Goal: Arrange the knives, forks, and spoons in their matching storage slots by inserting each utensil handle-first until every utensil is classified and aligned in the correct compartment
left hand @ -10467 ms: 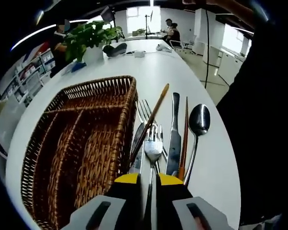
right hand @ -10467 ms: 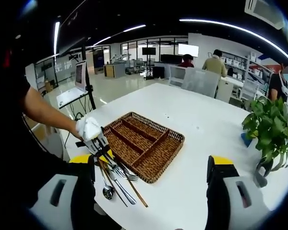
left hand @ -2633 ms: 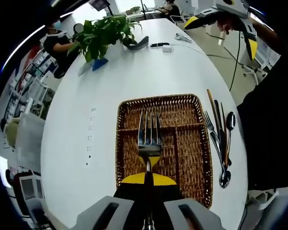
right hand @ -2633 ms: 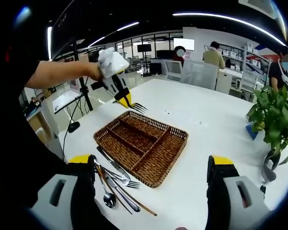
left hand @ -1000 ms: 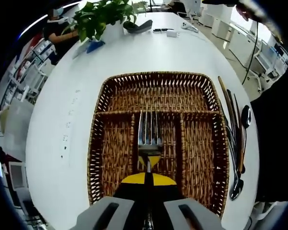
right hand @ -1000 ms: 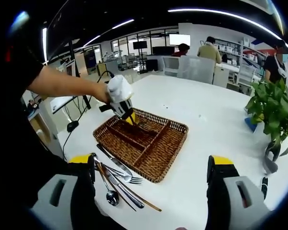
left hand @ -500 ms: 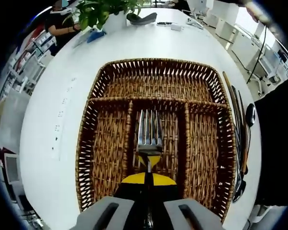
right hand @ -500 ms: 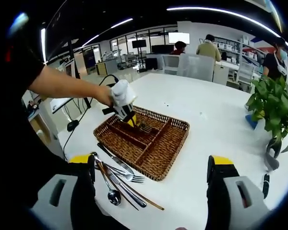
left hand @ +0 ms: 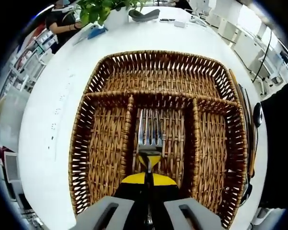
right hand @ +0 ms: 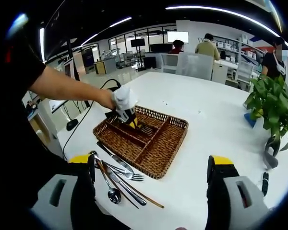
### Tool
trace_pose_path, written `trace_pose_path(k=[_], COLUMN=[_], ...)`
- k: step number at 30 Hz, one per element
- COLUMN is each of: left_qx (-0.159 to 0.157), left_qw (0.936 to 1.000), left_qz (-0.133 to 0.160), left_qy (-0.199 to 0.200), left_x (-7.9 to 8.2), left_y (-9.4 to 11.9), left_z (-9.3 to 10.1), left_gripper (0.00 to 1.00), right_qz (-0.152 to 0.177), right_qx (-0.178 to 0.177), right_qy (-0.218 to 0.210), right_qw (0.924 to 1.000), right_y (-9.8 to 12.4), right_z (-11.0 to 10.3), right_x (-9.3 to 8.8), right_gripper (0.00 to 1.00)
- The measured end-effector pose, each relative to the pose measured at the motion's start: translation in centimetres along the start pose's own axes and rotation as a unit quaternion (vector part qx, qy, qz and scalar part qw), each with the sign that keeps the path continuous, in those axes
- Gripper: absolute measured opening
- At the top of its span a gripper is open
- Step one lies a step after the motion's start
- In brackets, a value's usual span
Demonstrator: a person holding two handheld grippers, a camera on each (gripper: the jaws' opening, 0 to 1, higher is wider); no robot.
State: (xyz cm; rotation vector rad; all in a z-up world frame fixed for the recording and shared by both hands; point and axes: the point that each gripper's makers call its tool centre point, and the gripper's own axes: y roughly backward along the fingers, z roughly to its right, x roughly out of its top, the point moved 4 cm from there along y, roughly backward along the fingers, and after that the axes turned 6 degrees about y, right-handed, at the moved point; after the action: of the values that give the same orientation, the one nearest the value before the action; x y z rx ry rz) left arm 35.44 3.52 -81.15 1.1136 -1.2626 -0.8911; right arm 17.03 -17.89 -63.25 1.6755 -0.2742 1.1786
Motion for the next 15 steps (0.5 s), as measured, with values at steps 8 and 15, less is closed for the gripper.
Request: trace_pose_path(k=[8, 15], left_qx=[-0.002, 0.001], left_qw=[1.0000, 1.0000], left_qz=[0.000, 0.001], left_qy=[-0.003, -0.001], left_x=[-0.02, 0.10], left_y=[-0.42, -0.82], left_z=[-0.04, 0.25], left_gripper=[0.00, 0.00], right_qz=[-0.003, -0.004], right_qx=[0.000, 0.002], right_qy=[-0.003, -0.002], right_qw=[1.0000, 1.0000], right_y=[-0.02, -0.16], right_z=[0.07, -0.11], right_x=[-0.22, -0.31], right_gripper=[0.99, 0.99])
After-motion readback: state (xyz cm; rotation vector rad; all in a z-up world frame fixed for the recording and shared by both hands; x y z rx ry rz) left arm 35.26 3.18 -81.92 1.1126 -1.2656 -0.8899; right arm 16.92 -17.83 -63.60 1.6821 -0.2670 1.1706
